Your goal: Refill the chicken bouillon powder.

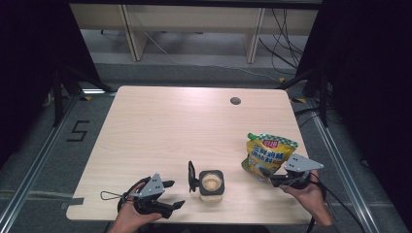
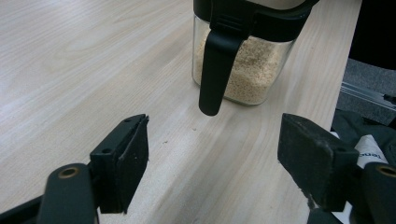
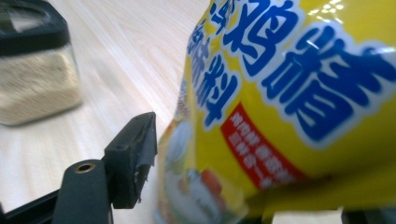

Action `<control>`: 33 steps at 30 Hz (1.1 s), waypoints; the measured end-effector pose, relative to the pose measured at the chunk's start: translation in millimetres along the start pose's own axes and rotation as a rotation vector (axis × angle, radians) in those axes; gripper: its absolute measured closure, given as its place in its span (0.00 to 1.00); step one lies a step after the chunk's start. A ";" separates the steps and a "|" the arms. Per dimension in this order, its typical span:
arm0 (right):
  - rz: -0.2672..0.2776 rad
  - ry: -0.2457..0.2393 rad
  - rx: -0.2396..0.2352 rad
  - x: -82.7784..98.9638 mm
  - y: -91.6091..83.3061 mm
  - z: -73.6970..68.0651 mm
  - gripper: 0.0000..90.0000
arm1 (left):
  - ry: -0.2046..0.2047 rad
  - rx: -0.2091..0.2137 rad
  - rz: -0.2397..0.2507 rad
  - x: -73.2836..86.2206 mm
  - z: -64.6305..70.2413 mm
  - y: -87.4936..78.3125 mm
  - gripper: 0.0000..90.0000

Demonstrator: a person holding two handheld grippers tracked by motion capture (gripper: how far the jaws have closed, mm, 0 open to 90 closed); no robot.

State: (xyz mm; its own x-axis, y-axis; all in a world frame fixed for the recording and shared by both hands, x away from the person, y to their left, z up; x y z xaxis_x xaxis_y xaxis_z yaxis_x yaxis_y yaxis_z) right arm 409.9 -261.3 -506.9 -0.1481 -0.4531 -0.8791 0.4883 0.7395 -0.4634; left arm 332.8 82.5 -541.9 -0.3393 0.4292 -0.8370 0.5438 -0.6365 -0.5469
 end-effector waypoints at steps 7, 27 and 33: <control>0.009 0.052 0.028 3.5 -14.7 -4.3 0.32 | 0.003 -0.002 -0.003 -0.2 -0.5 -0.3 0.27; -0.024 0.157 0.092 19.7 -48.4 -32.0 0.28 | 0.003 -0.012 0.006 -5.0 -3.5 -2.1 0.27; -0.080 0.156 0.090 25.4 -49.8 -46.9 0.27 | -0.004 -0.012 0.016 -7.0 -3.3 -1.8 0.27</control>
State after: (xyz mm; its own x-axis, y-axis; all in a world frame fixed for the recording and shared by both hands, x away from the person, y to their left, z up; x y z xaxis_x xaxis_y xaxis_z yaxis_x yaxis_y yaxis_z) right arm 341.5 -286.3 -511.4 -0.3181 -0.4208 -0.8496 0.5437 0.6532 -0.5271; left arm 336.7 82.7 -535.0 -0.3340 0.4163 -0.8457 0.5583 -0.6355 -0.5333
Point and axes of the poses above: each handheld gripper's, and its own axes: y roughly forward along the jaws, x roughly out of its underside, z roughly to its right, the point moved 8 cm from there along y, roughly forward along the jaws, and after that the axes turned 10 degrees about -x, right-handed, at the moved point
